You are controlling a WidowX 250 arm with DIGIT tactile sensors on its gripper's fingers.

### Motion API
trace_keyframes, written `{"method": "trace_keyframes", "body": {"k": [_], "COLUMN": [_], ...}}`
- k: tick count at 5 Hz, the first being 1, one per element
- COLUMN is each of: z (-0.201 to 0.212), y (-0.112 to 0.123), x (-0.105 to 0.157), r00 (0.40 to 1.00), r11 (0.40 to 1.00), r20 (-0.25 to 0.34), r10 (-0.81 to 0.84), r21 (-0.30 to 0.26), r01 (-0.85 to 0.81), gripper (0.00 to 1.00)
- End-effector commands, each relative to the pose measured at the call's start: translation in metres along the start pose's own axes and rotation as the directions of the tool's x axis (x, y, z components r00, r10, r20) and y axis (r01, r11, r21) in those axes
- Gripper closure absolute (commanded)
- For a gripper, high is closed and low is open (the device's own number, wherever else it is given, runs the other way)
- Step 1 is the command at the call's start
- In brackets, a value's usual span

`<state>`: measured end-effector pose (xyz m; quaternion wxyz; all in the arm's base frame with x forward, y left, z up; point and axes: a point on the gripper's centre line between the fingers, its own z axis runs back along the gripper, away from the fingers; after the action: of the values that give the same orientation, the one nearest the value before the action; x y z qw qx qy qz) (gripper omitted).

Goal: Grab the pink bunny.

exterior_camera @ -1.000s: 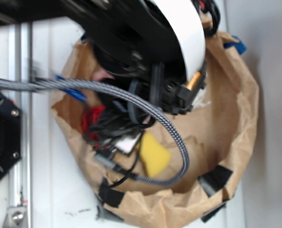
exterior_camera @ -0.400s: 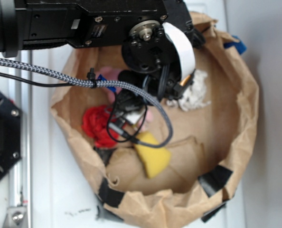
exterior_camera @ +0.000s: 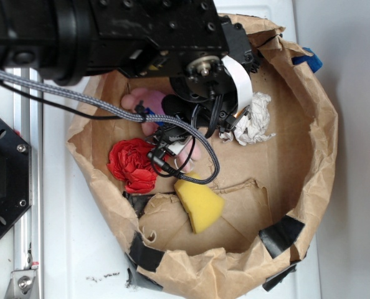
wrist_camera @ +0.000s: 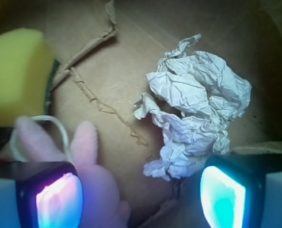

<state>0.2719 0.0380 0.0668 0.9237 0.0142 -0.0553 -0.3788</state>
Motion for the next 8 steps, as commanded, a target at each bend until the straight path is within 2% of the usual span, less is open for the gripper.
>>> {"method": "trace_keyframes", "body": {"k": [1, 2, 3, 6, 8], "z": [-0.002, 0.007, 0.005, 0.01, -0.01], "y": [-0.019, -0.022, -0.017, -0.021, -0.023], "x": [-0.02, -0.025, -0.026, -0.039, -0.045], "r00": [0.996, 0.996, 0.997, 0.996, 0.989], "r11": [0.997, 0.996, 0.998, 0.997, 0.992], "r20": [-0.031, -0.013, -0.025, -0.036, -0.084], "r10": [-0.078, -0.09, -0.066, -0.08, -0.122], "r21": [0.013, -0.003, -0.004, -0.011, -0.001], "r01": [0.078, 0.09, 0.066, 0.079, 0.122], "gripper": [0.0, 0.0, 0.0, 0.0, 0.0]}}
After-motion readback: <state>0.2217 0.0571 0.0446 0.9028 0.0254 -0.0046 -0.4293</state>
